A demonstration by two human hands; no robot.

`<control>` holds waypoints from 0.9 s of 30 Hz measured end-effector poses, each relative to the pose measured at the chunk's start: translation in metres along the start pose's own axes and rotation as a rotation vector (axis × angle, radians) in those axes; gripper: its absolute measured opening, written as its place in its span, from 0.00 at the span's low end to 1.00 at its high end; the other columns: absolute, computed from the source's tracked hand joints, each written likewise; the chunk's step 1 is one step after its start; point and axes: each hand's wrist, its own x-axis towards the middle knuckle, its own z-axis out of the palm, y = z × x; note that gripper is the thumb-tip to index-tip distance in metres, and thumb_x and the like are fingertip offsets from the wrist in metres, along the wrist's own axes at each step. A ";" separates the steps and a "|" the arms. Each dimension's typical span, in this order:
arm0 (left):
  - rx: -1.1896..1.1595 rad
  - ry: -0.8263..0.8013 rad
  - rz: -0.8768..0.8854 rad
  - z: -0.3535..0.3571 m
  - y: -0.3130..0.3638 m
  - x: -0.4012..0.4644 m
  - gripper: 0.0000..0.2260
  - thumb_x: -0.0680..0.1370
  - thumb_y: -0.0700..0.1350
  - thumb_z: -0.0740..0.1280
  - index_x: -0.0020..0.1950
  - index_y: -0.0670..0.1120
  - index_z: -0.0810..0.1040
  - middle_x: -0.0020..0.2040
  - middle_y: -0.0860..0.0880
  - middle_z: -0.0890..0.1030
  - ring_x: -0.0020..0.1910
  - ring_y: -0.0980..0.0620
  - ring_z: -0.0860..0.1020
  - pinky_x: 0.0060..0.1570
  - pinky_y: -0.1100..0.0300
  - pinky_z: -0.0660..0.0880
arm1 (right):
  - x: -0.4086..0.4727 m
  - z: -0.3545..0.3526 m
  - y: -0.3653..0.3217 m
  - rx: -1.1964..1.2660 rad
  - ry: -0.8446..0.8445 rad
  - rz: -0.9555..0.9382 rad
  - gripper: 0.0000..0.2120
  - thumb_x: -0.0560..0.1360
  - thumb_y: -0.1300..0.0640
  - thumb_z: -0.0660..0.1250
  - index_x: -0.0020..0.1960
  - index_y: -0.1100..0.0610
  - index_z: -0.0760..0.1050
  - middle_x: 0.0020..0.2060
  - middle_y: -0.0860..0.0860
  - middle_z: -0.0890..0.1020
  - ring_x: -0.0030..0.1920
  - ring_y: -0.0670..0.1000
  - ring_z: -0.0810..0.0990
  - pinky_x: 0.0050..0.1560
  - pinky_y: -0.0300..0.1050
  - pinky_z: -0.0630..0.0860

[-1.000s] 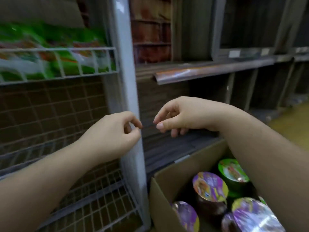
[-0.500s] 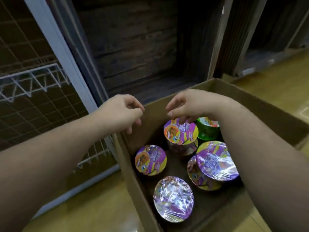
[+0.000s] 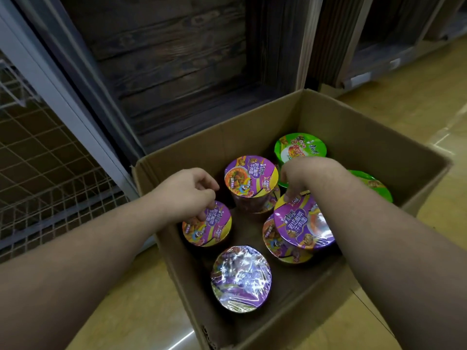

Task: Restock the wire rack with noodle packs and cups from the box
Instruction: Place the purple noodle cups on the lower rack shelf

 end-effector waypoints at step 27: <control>-0.547 -0.213 -0.133 0.001 -0.003 -0.017 0.30 0.64 0.63 0.77 0.63 0.55 0.76 0.55 0.49 0.85 0.57 0.43 0.82 0.63 0.37 0.73 | -0.050 -0.051 -0.016 0.765 -0.129 -0.382 0.16 0.70 0.49 0.76 0.56 0.52 0.81 0.45 0.51 0.87 0.46 0.51 0.86 0.38 0.44 0.82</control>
